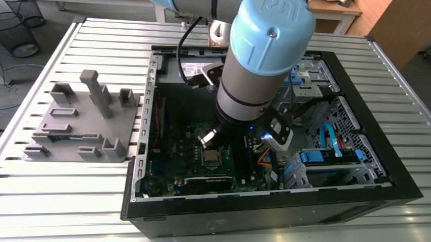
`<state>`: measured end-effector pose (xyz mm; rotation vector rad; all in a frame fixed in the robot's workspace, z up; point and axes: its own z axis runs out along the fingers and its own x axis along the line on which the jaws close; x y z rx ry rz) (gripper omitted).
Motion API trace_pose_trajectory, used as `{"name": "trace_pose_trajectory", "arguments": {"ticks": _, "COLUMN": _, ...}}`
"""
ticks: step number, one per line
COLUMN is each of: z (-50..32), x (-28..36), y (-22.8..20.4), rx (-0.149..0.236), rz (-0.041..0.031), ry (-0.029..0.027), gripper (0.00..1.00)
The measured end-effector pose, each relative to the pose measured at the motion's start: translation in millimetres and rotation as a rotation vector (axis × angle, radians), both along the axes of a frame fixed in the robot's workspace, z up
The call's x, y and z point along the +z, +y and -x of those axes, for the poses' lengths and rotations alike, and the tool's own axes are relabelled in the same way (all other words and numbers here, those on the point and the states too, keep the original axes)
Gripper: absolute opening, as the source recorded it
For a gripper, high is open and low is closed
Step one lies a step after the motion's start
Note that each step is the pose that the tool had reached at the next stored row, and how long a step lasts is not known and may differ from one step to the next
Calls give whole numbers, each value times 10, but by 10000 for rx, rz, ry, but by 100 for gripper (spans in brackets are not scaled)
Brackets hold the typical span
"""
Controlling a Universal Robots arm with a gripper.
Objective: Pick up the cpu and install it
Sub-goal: 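Install the first cpu locking lever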
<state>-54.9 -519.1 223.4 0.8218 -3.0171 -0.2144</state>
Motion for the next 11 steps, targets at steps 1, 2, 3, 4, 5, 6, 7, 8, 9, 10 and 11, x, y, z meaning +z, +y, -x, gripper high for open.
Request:
{"name": "trace_pose_trajectory", "arguments": {"ticks": 1, "z": 0, "x": 0, "y": 0, "rx": 97, "rz": -3, "ry": -1, "gripper": 11}}
{"name": "trace_pose_trajectory", "arguments": {"ticks": 2, "z": 0, "x": 1, "y": 1, "rx": 109, "rz": -5, "ry": -1, "gripper": 11}}
{"name": "trace_pose_trajectory", "arguments": {"ticks": 3, "z": 0, "x": 11, "y": 3, "rx": 111, "rz": -12, "ry": 0, "gripper": 11}}
{"name": "trace_pose_trajectory", "arguments": {"ticks": 4, "z": 0, "x": 33, "y": 4, "rx": 111, "rz": -20, "ry": -1, "gripper": 11}}
{"name": "trace_pose_trajectory", "arguments": {"ticks": 5, "z": 0, "x": 62, "y": 4, "rx": 111, "rz": -27, "ry": -1, "gripper": 11}}
{"name": "trace_pose_trajectory", "arguments": {"ticks": 6, "z": 0, "x": 97, "y": 4, "rx": 112, "rz": -34, "ry": 0, "gripper": 11}}
{"name": "trace_pose_trajectory", "arguments": {"ticks": 7, "z": 0, "x": 118, "y": 4, "rx": 115, "rz": -49, "ry": -1, "gripper": 11}}
{"name": "trace_pose_trajectory", "arguments": {"ticks": 8, "z": 0, "x": 125, "y": 3, "rx": 120, "rz": -77, "ry": -1, "gripper": 11}}
{"name": "trace_pose_trajectory", "arguments": {"ticks": 9, "z": 0, "x": 125, "y": 4, "rx": 132, "rz": -125, "ry": -1, "gripper": 11}}
{"name": "trace_pose_trajectory", "arguments": {"ticks": 10, "z": 0, "x": 125, "y": 8, "rx": 156, "rz": -163, "ry": -2, "gripper": 11}}
{"name": "trace_pose_trajectory", "arguments": {"ticks": 11, "z": -1, "x": 124, "y": 14, "rx": 206, "rz": -176, "ry": -2, "gripper": 11}}
